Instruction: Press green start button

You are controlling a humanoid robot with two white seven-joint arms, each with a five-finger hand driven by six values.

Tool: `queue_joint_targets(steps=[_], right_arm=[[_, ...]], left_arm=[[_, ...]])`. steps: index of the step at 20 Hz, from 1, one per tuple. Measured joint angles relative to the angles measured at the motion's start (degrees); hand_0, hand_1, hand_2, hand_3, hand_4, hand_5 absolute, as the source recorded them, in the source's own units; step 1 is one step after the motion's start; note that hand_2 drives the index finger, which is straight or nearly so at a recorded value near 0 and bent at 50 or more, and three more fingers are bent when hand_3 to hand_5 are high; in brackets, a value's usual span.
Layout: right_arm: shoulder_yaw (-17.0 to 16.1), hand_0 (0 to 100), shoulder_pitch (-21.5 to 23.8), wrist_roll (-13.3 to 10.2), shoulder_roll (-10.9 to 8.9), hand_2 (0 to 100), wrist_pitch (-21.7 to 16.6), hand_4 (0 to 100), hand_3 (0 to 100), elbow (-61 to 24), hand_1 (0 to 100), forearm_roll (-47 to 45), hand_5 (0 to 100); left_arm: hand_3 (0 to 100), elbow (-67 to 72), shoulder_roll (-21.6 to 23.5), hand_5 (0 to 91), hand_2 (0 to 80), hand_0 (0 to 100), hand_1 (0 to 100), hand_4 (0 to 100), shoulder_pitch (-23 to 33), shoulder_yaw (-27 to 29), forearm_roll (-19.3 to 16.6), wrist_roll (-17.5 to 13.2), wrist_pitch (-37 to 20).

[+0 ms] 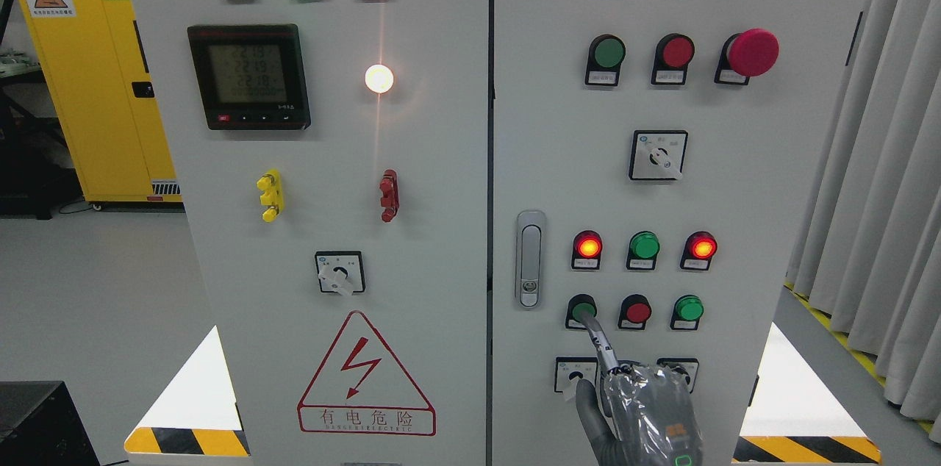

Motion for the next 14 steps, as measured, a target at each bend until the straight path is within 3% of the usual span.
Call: queue_joint_targets(steps=[1,3,4,6,7,8,14], right_arm=[[0.3,85,0.3,0.0,0.01,1,0.0,86,77,-0.4,90,-1.4,89],[1.0,81,1.0,-0.2,0.03,2,0.0,74,60,-1.2,86,-5.0,79],[1.4,81,1.4,-0.2,0.04,2,0.0,59,47,-1.6,86,-7.7,69],[2.2,81,2.6,0.9,0.05,2,0.0,42,32,-2.6,85,-13.3,49],[2.6,82,3.2,1.8,0.05,0,0.1,27,18,-3.1,84,-17.0,31],[2.9,83,4.0,2.5,0.05,0,0.2,19,11,-3.6,82,-20.3,22],[4.3,82,7.3,4.7,0.06,0,0.5,0,0,-6.5,78,-37.3,2]], left_arm=[[0,0.0,0.0,0.0,0.0,12,56,0,0.0,0.0,0.0,0.0,0.0],[0,0.0,0.0,0.0,0.0,12,56,0,0.0,0.0,0.0,0.0,0.0],[0,0.0,0.0,0.0,0.0,12,56,0,0.0,0.0,0.0,0.0,0.0],[0,0.0,0.0,0.0,0.0,12,56,0,0.0,0.0,0.0,0.0,0.0],[0,0.0,0.0,0.0,0.0,12,56,0,0.0,0.0,0.0,0.0,0.0],[0,0.0,0.0,0.0,0.0,12,56,0,0.0,0.0,0.0,0.0,0.0],[0,0.0,0.0,0.0,0.0,12,56,0,0.0,0.0,0.0,0.0,0.0]])
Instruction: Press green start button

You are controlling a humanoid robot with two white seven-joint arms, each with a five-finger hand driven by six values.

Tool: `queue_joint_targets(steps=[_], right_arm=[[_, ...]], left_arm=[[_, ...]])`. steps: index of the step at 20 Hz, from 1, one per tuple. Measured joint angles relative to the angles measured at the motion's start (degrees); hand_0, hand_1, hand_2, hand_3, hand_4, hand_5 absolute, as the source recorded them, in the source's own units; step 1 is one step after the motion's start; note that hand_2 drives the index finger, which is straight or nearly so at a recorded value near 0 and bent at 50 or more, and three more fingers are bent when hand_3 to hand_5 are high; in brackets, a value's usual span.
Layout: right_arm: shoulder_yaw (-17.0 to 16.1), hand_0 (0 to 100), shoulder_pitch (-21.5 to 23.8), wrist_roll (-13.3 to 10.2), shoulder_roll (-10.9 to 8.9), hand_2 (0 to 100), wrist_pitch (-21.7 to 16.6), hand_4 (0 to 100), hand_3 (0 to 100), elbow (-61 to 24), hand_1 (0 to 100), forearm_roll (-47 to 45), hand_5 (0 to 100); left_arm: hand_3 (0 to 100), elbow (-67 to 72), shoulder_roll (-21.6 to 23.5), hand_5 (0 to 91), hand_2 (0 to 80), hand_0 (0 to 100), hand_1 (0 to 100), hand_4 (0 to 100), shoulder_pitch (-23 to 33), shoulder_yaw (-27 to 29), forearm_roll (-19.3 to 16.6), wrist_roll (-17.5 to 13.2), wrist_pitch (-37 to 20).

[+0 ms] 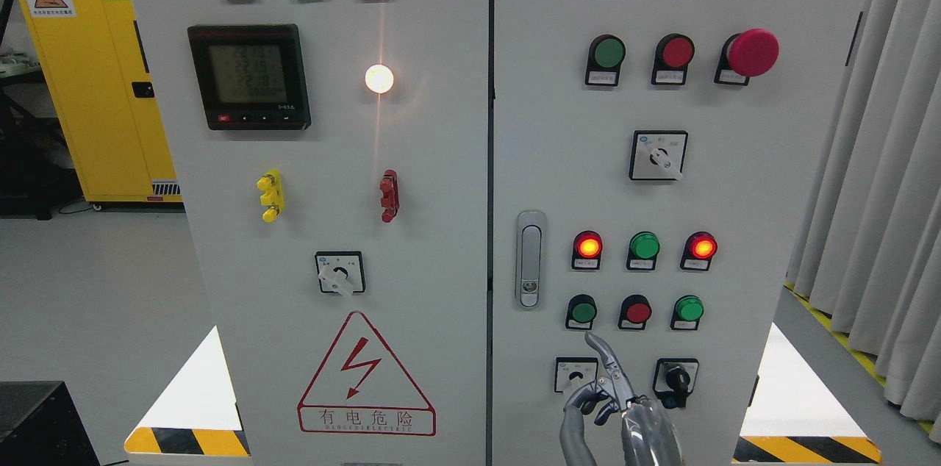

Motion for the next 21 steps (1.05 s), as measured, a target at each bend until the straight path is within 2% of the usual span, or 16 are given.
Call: queue_joint_targets(steps=[6,13,21], right_arm=[[0.9,85,1.1,0.3,0.00,0,0.0,0,0,-2.1,73,-9.1,0],[1.7,73,4.4,0.3,-0.07,0,-0.1,0,0,-3.5,70,-14.0,0],[2.7,68,6.4,0.4,-0.27,0,-0.1,0,0,-4.3,70,-16.2,0]], left_arm=[[0,0.0,0.0,0.0,0.0,12,56,0,0.0,0.0,0.0,0.0,0.0],[0,0.0,0.0,0.0,0.0,12,56,0,0.0,0.0,0.0,0.0,0.0],[0,0.0,0.0,0.0,0.0,12,56,0,0.0,0.0,0.0,0.0,0.0]])
